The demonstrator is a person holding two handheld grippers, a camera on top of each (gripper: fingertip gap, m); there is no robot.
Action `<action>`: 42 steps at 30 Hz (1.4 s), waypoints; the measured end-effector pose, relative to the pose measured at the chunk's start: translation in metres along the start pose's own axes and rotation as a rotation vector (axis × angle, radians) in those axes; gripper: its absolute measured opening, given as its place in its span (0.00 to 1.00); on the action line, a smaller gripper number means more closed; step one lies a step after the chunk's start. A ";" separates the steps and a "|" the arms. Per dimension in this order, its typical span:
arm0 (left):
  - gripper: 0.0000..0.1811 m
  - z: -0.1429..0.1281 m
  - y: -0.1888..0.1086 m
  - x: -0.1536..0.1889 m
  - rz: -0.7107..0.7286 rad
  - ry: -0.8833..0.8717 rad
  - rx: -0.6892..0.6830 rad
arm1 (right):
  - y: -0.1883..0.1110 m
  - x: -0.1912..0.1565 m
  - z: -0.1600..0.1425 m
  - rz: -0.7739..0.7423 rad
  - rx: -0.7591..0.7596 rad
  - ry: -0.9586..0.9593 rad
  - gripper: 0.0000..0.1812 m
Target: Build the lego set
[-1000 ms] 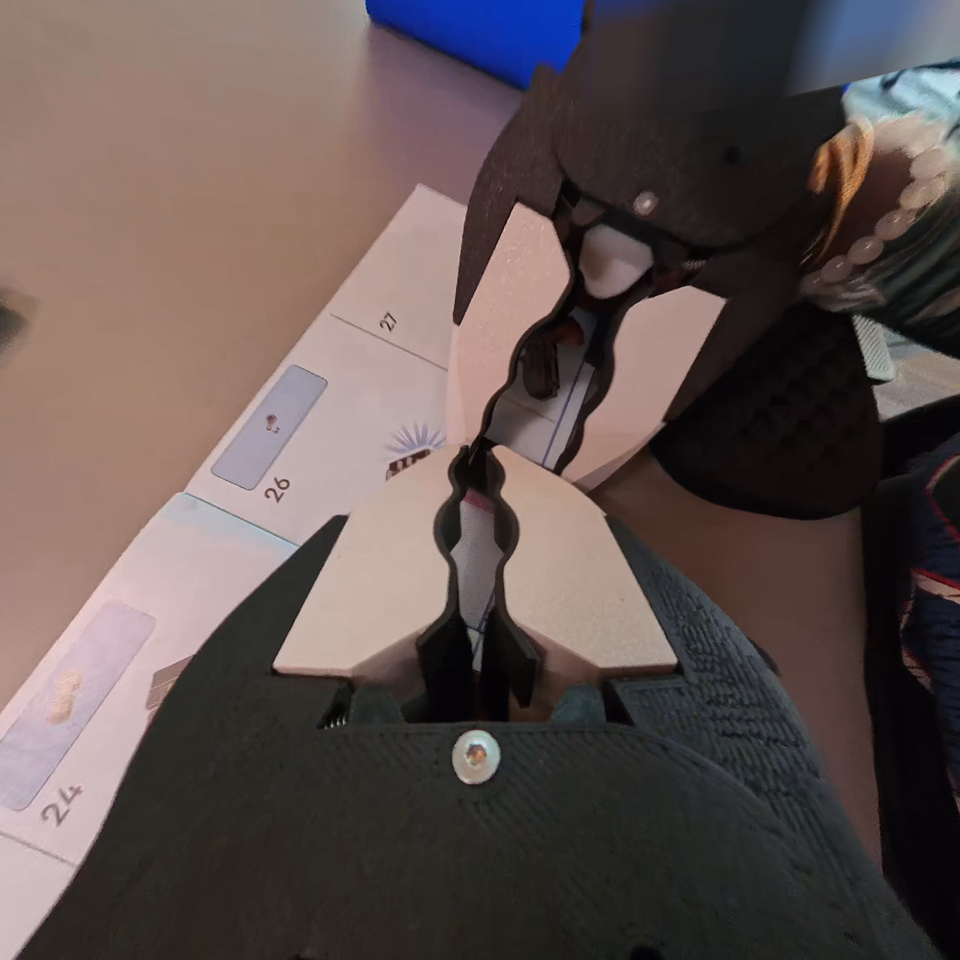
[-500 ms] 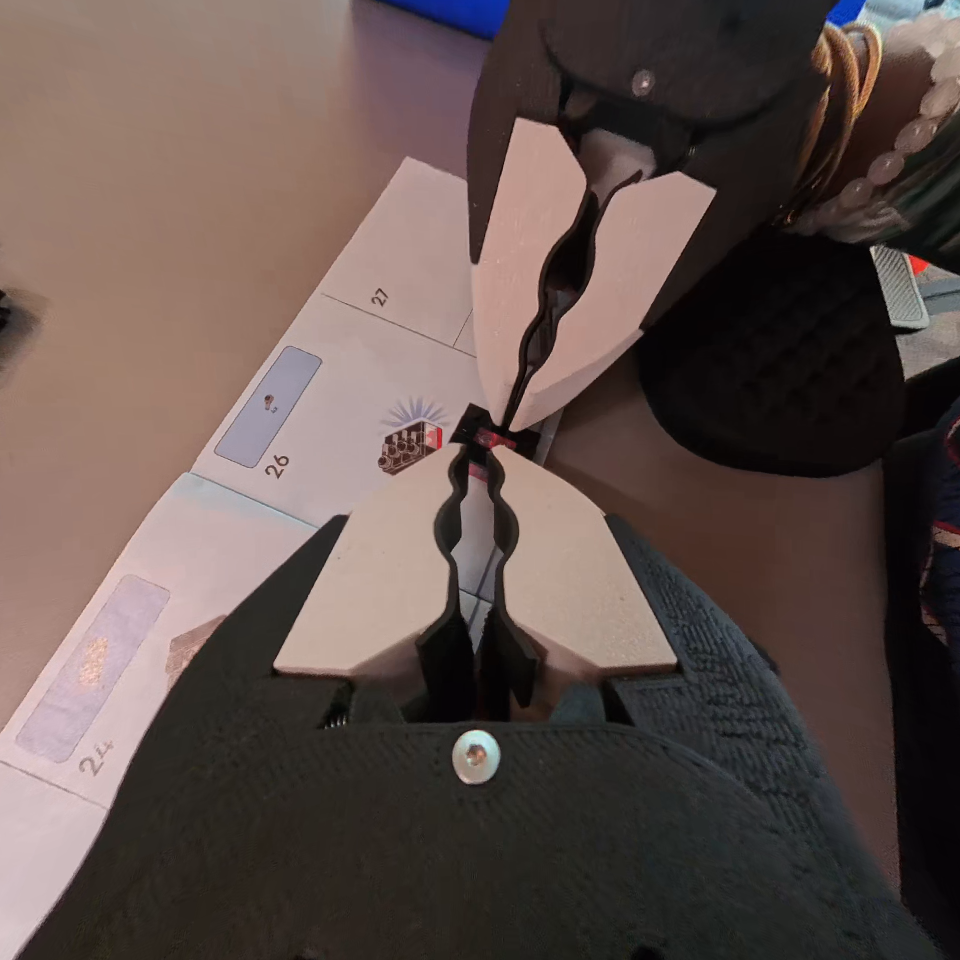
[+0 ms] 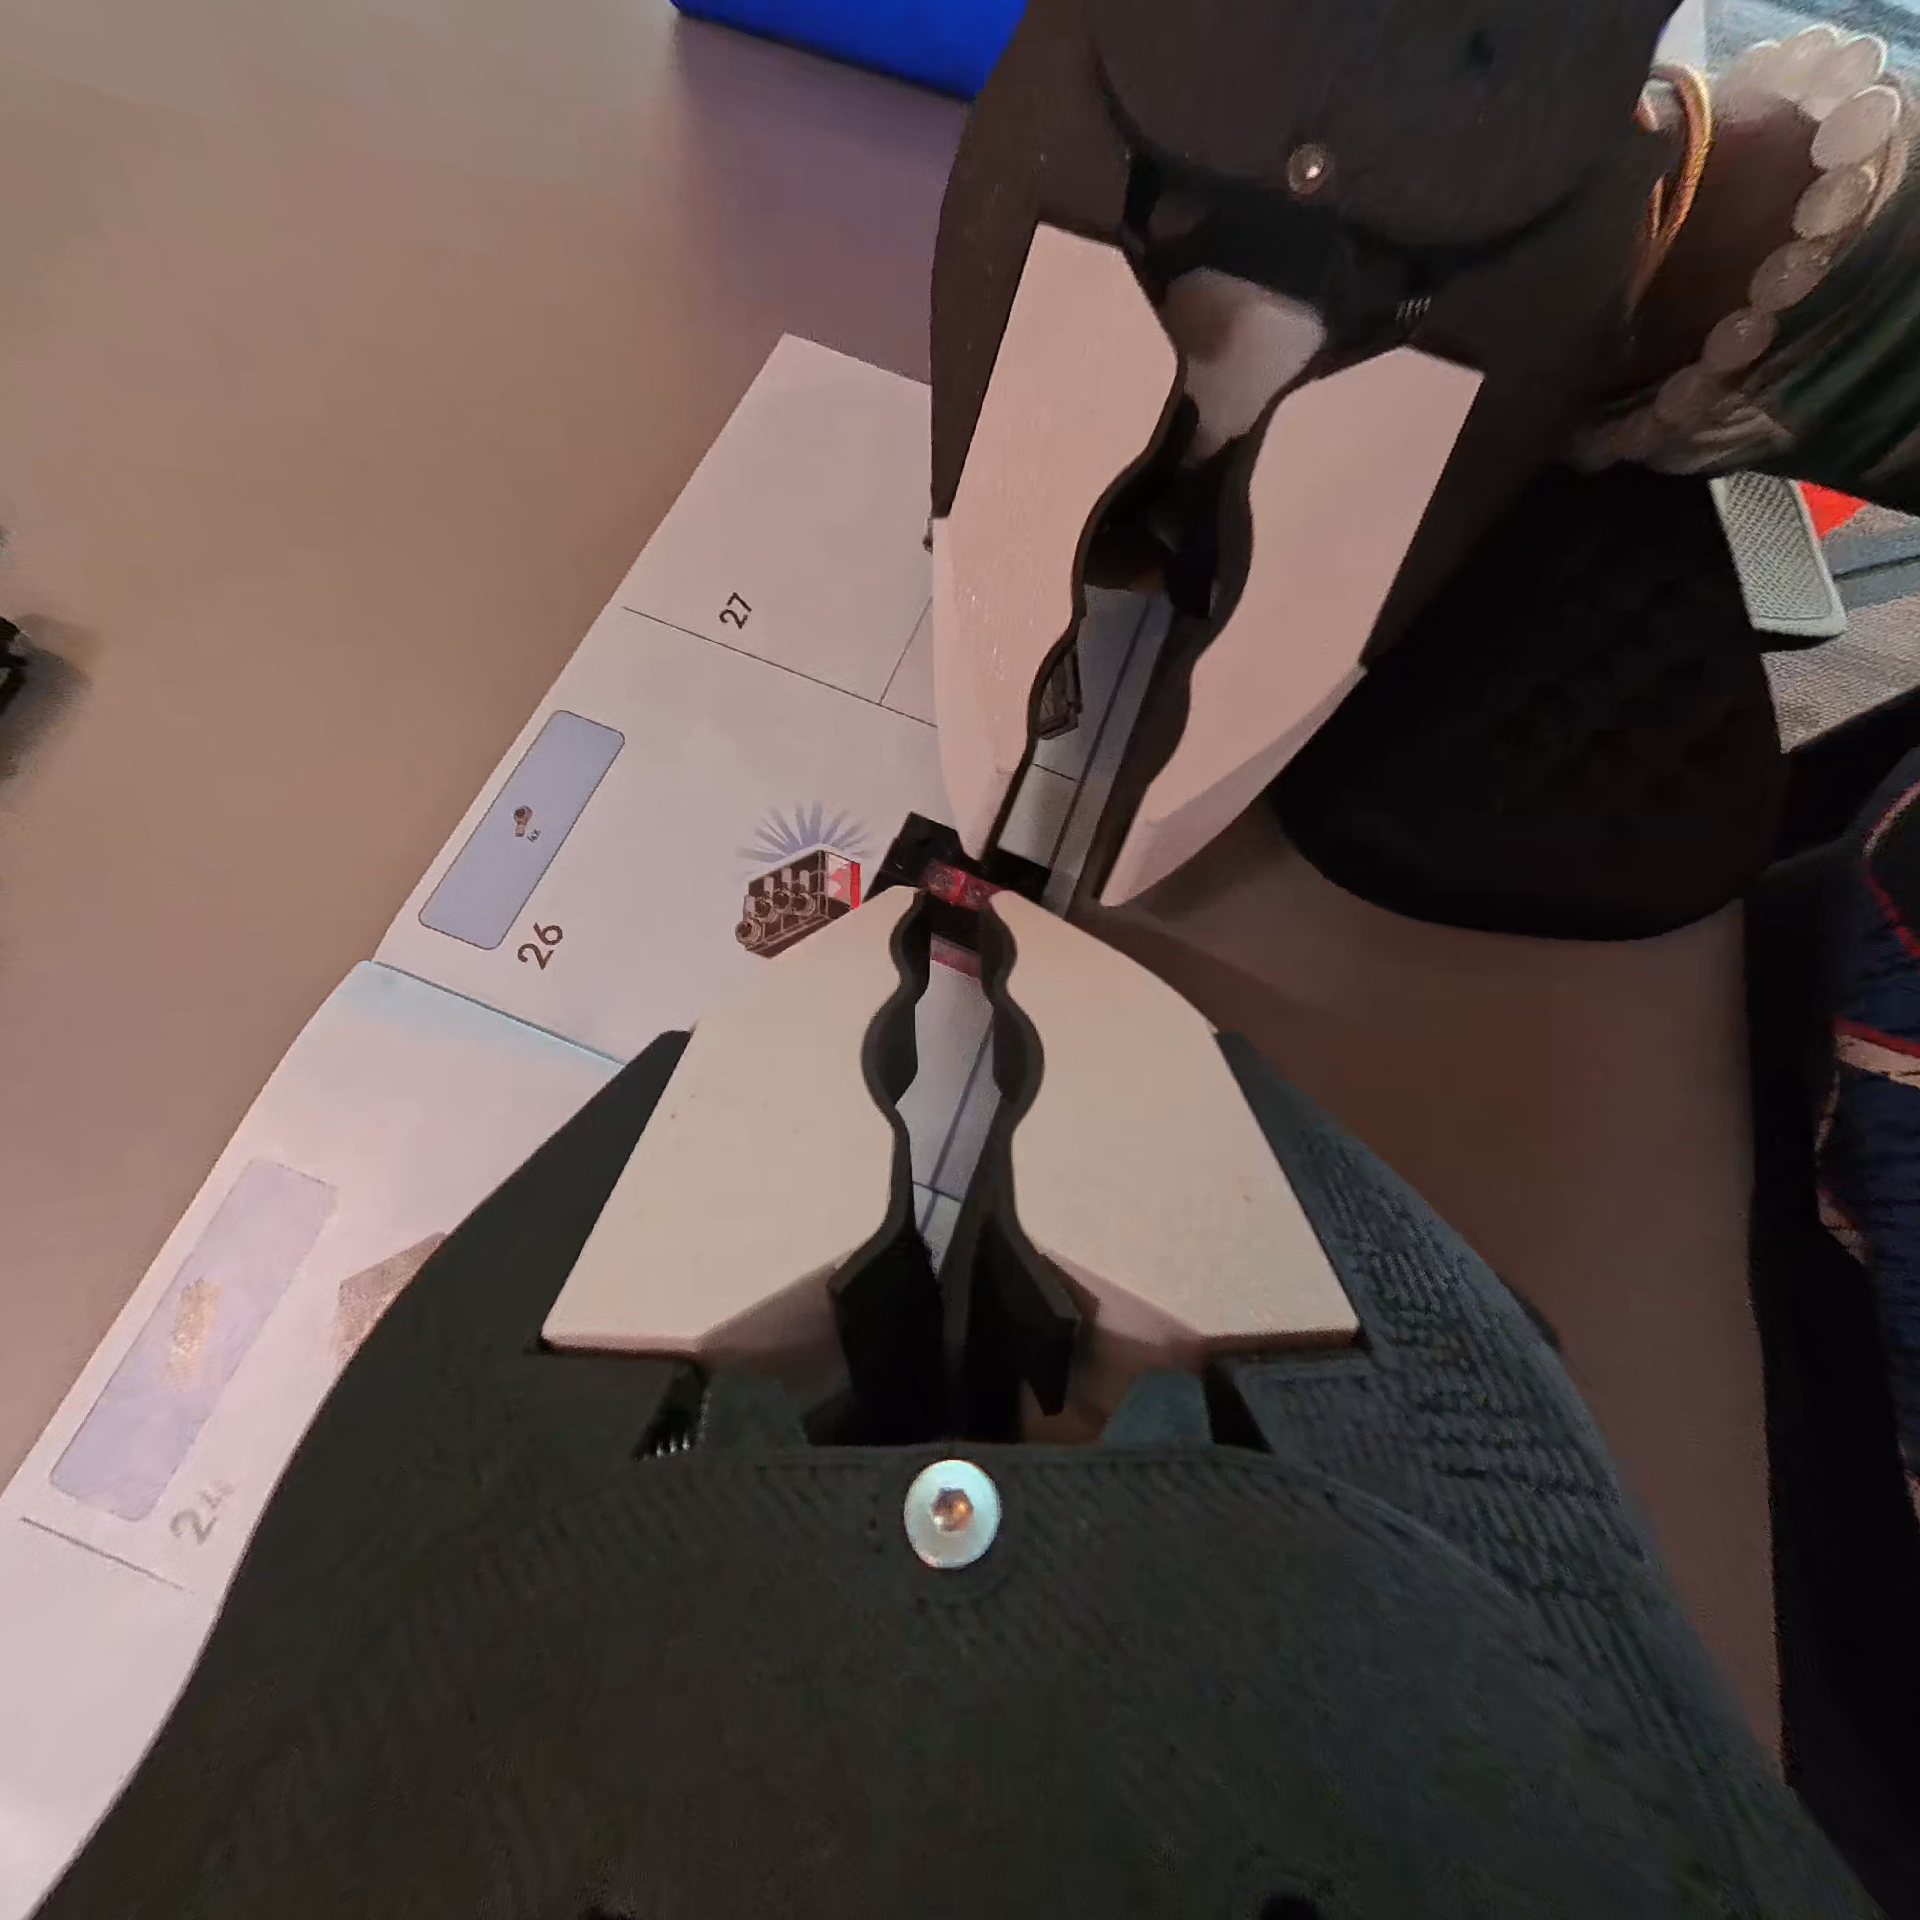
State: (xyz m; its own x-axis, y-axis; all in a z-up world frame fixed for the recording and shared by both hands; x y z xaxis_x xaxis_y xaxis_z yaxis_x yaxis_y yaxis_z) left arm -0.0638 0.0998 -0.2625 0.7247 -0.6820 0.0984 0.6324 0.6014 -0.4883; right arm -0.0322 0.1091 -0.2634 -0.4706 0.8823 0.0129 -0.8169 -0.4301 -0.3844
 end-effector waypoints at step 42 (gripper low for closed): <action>0.00 -0.011 0.002 0.005 -0.096 -0.086 -0.051 | 0.008 0.003 -0.008 0.179 -0.164 -0.168 0.04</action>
State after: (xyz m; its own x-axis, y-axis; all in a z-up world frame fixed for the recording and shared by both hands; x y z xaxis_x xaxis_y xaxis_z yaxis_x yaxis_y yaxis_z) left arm -0.0622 0.0935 -0.2724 0.6836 -0.6958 0.2202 0.6869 0.5115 -0.5162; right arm -0.0379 0.1095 -0.2736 -0.6624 0.7450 0.0786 -0.6572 -0.5275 -0.5384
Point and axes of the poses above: each gripper's, where its closed fingertips meet, y out along the fingers, z out of its top, x = y × z across the jaws, the point moved 2 cm from there along -y, back along the fingers, and after that the axes turned 10 degrees about x, right-handed, at the moved point
